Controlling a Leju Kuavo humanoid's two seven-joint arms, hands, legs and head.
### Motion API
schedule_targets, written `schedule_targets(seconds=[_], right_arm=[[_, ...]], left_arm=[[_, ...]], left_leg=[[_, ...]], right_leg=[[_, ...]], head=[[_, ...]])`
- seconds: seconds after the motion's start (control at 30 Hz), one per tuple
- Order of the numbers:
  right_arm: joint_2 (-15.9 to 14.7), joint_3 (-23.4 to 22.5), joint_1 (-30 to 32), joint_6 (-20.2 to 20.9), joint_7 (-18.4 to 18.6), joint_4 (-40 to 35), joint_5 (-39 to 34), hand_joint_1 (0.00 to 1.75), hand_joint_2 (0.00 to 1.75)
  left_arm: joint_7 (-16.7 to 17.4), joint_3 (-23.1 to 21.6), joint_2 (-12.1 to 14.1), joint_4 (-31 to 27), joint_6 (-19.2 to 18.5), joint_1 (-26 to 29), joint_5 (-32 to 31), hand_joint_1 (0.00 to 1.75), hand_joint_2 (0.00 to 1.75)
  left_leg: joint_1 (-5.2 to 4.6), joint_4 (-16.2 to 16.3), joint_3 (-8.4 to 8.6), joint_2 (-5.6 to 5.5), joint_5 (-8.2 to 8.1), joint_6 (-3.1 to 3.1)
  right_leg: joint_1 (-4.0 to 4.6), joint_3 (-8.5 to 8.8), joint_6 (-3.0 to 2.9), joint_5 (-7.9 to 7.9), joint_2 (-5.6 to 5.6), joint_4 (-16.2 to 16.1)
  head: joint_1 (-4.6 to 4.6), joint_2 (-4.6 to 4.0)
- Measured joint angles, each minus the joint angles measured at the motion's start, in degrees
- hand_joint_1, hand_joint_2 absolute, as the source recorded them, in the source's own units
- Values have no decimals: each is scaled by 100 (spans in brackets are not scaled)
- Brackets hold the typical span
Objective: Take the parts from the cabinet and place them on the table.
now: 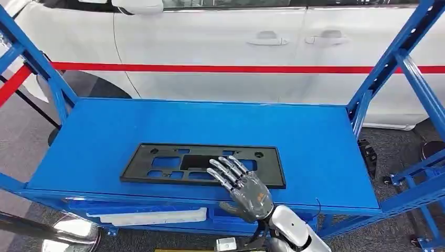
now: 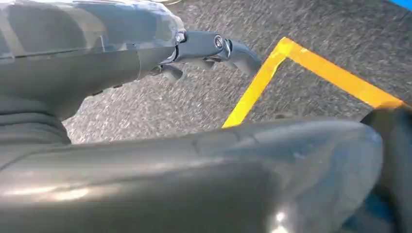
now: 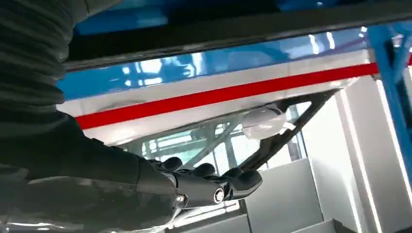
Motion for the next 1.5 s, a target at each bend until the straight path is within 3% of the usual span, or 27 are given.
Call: schedule_targets(seconds=[0.07, 0.17, 0.2, 0.23, 0.27, 0.33, 0.37, 0.43, 0.5, 0.53, 0.57, 0.7, 0.73, 0.83, 0.87, 0.9, 0.93, 1.03, 1.07, 1.1, 1.2, 1.23, 1.27, 1.37, 1.4, 1.43, 1.5], right_arm=[[55, 42, -64, -201, 135, 157, 216, 0, 175], [203, 172, -241, -434, 375, 523, 615, 0, 175], [247, 199, -310, -465, 446, 636, 717, 0, 175], [301, 229, -385, -498, 509, 773, 799, 0, 175], [351, 284, -499, -520, 570, 901, 862, 0, 175], [463, 406, -748, -524, 688, 1264, 937, 0, 175], [520, 456, -836, -524, 723, 1435, 937, 0, 175], [619, 511, -978, -526, 800, 1690, 950, 0, 175], [713, 546, -1098, -537, 868, 1858, 968, 0, 175], [780, 570, -1196, -548, 894, 1975, 994, 0, 175], [858, 592, -1303, -559, 951, 2110, 1031, 0, 175], [1057, 608, -1498, -579, 1053, 2445, 1081, 0, 175], [1101, 610, -1528, -581, 1055, 2495, 1083, 0, 175], [1191, 612, -1595, -620, 1066, 2614, 1105, 0, 175], [1209, 616, -1611, -649, 1092, 2696, 1153, 0, 175], [1232, 623, -1637, -677, 1114, 2788, 1199, 0, 175], [1270, 634, -1684, -697, 1139, 2891, 1254, 0, 175], [1441, 695, -1913, -789, 1379, 3222, 1591, 0, 175], [1497, 726, -2000, -786, 1506, 3329, 1711, 99, 175], [1560, 810, -2143, -765, 1742, 3523, 1843, 161, 175], [1715, 1110, -2417, -616, 2203, 4044, 1927, 171, 175], [1760, 1158, -2512, -599, 2240, 4196, 1936, 171, 175], [1792, 1197, -2599, -588, 2281, 4341, 1938, 171, 175], [1821, 1283, -2730, -546, 2321, 4710, 1944, 169, 175], [1825, 1285, -2732, -539, 2323, 4803, 1949, 169, 175], [1827, 1285, -2742, -535, 2330, 4867, 1949, 173, 175], [1853, 1292, -2843, -531, 2349, 4972, 1949, 169, 175]], left_arm=[[-2, -48, 2, 2, 7, -13, 0, 0, 0], [-2, -100, -2, 2, 55, -22, 0, 0, 0], [2, -111, -9, 2, 70, -29, 0, 0, 0], [0, -131, -22, 2, 77, -34, 0, 0, 0], [-6, -144, -20, 2, 79, -41, 0, 0, 0], [-15, -194, -17, 2, 77, -45, 9, 0, 0], [-20, -221, -17, 4, 77, -45, 6, 0, 0], [-24, -234, -17, 4, 77, -41, 4, 0, 0], [-24, -240, -20, 4, 81, -42, 4, 0, 0], [-24, -256, -22, 4, 85, -39, 2, 0, 0], [-24, -275, -20, 4, 87, -46, 4, 0, 0], [-22, -319, -17, 4, 103, -58, 2, 0, 0], [-20, -337, -13, 4, 103, -53, 2, 0, 0], [-24, -365, -13, 4, 103, -60, -13, 0, 0], [-24, -372, -13, 4, 103, -51, -13, 0, 0], [-28, -374, -13, 4, 103, -44, -11, 0, 0], [-41, -378, -13, 4, 103, -41, -13, 0, 0], [-68, -378, 2, 7, 114, -56, -13, 0, 0], [-70, -378, 13, 11, 122, -63, -13, 0, 0], [-83, -380, 15, 13, 137, -88, -13, 0, 0], [-83, -380, 20, 17, 153, -84, -9, 0, 0], [-83, -382, 20, 17, 153, -77, -9, 0, 0], [-85, -382, 20, 17, 153, -85, -11, 0, 0], [-101, -380, 20, 20, 153, -87, 4, 0, 0], [-103, -382, 22, 22, 153, -83, 5, 0, 0], [-107, -382, 20, 22, 151, -74, 4, 0, 0], [-118, -382, 20, 22, 140, -68, 4, 0, 0]], left_leg=[[-48, -407, 162, -5, -11, 48], [-75, -406, 150, -3, 17, 101], [-21, -482, 178, 2, 63, 147], [-13, -525, 199, 6, 98, 171], [-6, -532, 189, 17, 107, 191], [-9, -527, 177, 24, 112, 199], [-8, -519, 175, 23, 112, 198], [1, -495, 175, 15, 102, 188], [10, -452, 182, -1, 70, 148], [10, -423, 172, -5, 46, 109], [-42, -356, 135, -3, 16, 60], [-6, -379, 114, 4, 26, -68], [17, -285, 76, 7, -60, -91], [19, 925, -477, 7, -677, -141], [19, 1315, -668, 7, -787, -150], [18, 1447, -747, 7, -761, -147], [18, 1314, -697, 7, -612, -133], [6, -110, -56, 6, 152, -22], [-27, -255, 16, 0, 77, 5], [-40, -339, 31, 3, 79, 10], [-50, -363, 14, -3, 110, 68], [25, -440, 53, 21, 163, 115], [11, -466, 59, 14, 176, 140], [6, -463, 37, 17, 184, 169], [8, -457, 32, 15, 184, 169], [9, -453, 35, 10, 183, 167], [10, -437, 52, 6, 170, 147]], right_leg=[[30, -28, 43, -3, 6, 28], [-1, -32, 130, 33, 12, -18], [38, -25, 171, 24, 15, -20], [3, -66, 194, -91, 13, 91], [-1, -204, 211, -299, 9, 393], [-42, -665, 258, -749, 6, 1403], [-57, -810, 278, -804, 5, 1715], [-90, -742, 305, -563, -2, 1553], [-124, -320, 311, -63, -5, 673], [-129, -130, 292, 72, -14, 234], [-85, -62, 260, -6, -10, 93], [-80, -114, 78, 0, 4, 79], [-96, -96, 48, 12, -4, 61], [-75, -96, -12, 1, -18, 61], [-62, -96, -18, -2, -20, 62], [-52, -90, -20, -3, -16, 63], [-44, -79, -25, -7, -7, 64], [-20, -26, -25, -24, 19, 65], [5, -35, -9, -30, 23, 68], [6, -74, 28, -17, 37, 83], [-4, -68, 113, 10, 28, 43], [-3, -74, 151, -45, 24, 87], [0, -142, 179, -181, 23, 245], [-32, -737, 223, -804, 23, 1518], [-36, -878, 235, -862, 22, 1810], [-52, -890, 245, -769, 20, 1813], [-73, -517, 243, -284, 9, 1048]], head=[[2, 0], [2, 0], [0, 0], [2, 0], [2, 0], [2, 0], [2, 0], [2, 0], [2, 0], [2, 0], [2, 0], [0, 0], [0, 0], [0, 0], [0, 0], [0, 0], [0, 0], [0, 0], [2, 0], [0, 0], [0, 0], [0, 0], [2, 0], [2, 0], [2, 0], [2, 0], [2, 0]])
